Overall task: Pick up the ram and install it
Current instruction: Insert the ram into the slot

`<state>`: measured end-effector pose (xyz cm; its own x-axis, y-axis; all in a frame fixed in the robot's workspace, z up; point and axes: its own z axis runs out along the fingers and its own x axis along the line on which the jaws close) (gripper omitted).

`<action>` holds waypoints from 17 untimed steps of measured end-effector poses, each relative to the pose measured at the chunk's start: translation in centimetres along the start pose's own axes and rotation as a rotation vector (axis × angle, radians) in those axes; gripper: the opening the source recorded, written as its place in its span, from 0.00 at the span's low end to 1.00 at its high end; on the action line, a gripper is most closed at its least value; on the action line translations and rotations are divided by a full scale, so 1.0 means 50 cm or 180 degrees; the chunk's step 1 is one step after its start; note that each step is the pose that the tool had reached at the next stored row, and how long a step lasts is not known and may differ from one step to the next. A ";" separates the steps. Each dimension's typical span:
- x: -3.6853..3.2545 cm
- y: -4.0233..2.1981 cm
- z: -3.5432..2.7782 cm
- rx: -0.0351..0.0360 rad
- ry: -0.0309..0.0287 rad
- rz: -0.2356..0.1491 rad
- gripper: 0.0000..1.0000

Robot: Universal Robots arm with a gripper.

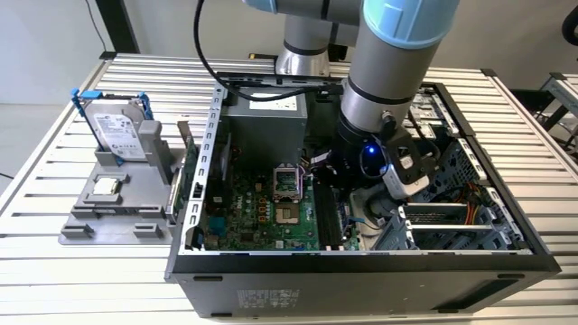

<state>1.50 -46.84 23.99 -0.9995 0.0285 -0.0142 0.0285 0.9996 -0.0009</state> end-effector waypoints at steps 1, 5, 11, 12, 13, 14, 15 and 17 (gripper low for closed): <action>0.000 -0.001 0.004 0.0000 0.0001 -0.0004 0.00; 0.000 -0.012 0.024 -0.0001 0.0006 -0.0056 0.00; 0.000 -0.010 0.026 -0.0001 0.0007 -0.0056 0.00; 0.001 -0.009 0.027 -0.0001 0.0006 -0.0056 0.00; 0.001 -0.009 0.028 0.0000 0.0007 -0.0056 0.00; 0.001 -0.009 0.029 -0.0001 0.0007 -0.0056 0.00; 0.001 -0.009 0.031 0.0000 0.0007 -0.0056 0.00; 0.001 -0.007 0.033 0.0000 0.0007 -0.0056 0.00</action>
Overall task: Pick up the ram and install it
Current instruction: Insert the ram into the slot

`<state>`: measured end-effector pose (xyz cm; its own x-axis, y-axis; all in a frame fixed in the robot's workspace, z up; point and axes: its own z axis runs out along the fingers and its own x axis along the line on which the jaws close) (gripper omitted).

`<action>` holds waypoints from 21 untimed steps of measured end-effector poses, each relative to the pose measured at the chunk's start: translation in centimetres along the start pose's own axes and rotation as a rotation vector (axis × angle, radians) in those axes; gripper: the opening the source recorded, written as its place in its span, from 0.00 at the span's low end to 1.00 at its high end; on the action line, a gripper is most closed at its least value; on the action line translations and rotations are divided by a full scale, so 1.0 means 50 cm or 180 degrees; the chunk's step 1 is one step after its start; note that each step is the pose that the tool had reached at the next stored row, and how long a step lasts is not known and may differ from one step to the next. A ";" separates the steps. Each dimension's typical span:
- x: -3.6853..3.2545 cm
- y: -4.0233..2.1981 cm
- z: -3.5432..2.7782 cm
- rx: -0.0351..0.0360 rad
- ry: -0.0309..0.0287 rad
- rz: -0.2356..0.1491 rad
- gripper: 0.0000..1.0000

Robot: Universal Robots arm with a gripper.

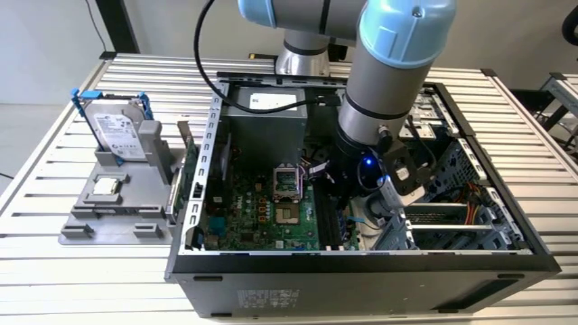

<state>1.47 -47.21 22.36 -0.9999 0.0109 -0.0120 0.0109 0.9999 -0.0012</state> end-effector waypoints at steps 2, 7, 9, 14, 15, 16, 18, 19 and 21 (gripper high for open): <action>0.000 0.000 0.001 0.0000 0.0000 0.0000 0.00; 0.002 0.001 0.002 0.0000 0.0000 0.0000 0.00; 0.002 0.001 0.004 0.0000 0.0000 0.0000 0.00; 0.003 0.000 0.005 0.0004 0.0000 0.0000 0.00; 0.003 0.001 0.005 0.0004 0.0000 0.0000 0.00; 0.003 0.001 0.005 0.0003 0.0000 0.0000 0.00; 0.003 0.001 0.003 0.0002 0.0000 0.0002 0.00; 0.003 0.001 -0.001 0.0003 0.0000 0.0006 0.00; 0.003 0.001 -0.003 0.0003 0.0000 0.0027 0.00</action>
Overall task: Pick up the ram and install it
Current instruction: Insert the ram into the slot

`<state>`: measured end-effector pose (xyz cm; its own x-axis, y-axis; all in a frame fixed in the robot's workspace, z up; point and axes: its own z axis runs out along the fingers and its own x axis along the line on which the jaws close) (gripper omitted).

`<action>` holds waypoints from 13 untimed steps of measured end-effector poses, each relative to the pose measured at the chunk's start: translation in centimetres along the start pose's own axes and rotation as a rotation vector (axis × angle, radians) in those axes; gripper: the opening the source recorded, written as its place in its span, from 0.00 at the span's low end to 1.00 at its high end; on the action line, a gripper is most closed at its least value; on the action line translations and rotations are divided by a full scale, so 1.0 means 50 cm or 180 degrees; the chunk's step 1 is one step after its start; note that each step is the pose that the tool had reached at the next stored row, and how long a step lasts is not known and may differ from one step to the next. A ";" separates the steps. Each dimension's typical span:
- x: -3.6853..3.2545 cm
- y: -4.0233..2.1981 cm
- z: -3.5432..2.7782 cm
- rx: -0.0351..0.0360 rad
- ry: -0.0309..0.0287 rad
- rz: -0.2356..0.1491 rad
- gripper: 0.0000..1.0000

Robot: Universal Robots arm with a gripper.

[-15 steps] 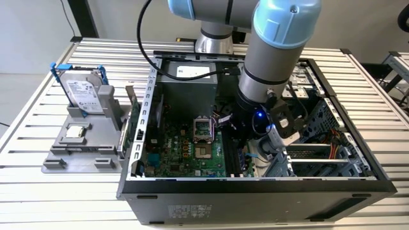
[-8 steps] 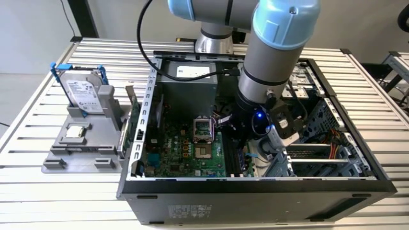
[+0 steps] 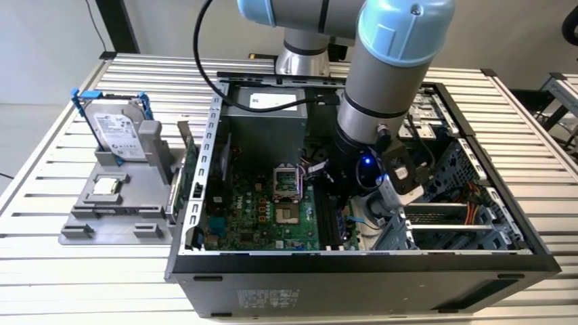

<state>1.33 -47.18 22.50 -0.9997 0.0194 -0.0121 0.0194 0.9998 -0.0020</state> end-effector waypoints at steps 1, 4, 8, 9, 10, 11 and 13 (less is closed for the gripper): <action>0.000 0.000 0.000 0.0000 0.0000 0.0014 0.00; 0.001 0.000 0.001 0.0002 0.0000 0.0072 0.00; 0.000 0.000 0.005 0.0002 0.0000 0.0072 0.00; 0.000 0.000 0.005 0.0003 0.0000 0.0069 0.00; 0.000 0.000 0.006 0.0002 0.0000 0.0068 0.00; 0.000 0.000 0.008 0.0002 0.0000 0.0067 0.00; 0.000 0.000 0.012 0.0002 0.0000 0.0067 0.00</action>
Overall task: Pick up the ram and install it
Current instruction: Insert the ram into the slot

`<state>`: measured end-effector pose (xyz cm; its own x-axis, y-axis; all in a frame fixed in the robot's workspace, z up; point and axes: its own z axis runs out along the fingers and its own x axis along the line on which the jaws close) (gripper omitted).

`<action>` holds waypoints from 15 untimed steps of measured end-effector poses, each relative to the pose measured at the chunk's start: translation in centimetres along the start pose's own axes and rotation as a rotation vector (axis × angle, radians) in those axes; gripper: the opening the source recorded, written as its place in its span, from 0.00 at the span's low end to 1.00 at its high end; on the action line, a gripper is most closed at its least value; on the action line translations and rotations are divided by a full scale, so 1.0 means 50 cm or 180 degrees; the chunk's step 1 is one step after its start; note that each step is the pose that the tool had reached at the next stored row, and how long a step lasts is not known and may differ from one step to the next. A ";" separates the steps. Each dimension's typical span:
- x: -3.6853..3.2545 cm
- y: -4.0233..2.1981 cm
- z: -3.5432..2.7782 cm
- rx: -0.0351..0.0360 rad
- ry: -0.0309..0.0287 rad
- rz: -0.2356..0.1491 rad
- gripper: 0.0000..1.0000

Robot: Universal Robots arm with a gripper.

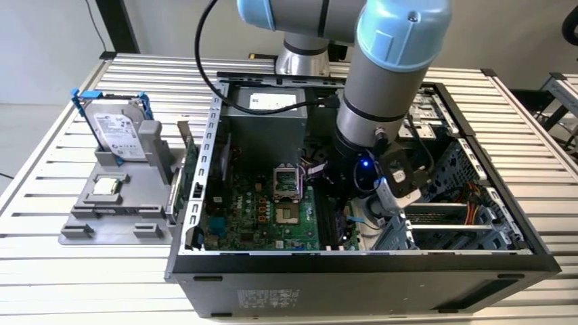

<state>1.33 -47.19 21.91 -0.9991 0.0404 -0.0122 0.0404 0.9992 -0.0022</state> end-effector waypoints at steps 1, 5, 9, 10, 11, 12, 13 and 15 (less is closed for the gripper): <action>0.000 0.000 0.002 0.0000 0.0000 0.0000 0.00; 0.000 0.000 0.005 0.0001 0.0000 0.0000 0.00; 0.000 0.000 0.005 0.0004 0.0003 -0.0005 0.00; 0.000 0.000 0.006 0.0007 0.0004 -0.0013 0.00; 0.000 0.000 0.006 0.0007 0.0005 -0.0026 0.00; 0.000 0.000 0.005 0.0007 0.0006 -0.0039 0.00; 0.000 0.000 0.006 0.0006 0.0007 -0.0051 0.00; 0.000 0.000 0.005 0.0008 0.0011 -0.0057 0.00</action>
<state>1.33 -47.20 21.65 -0.9997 0.0224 -0.0086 0.0224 0.9997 -0.0049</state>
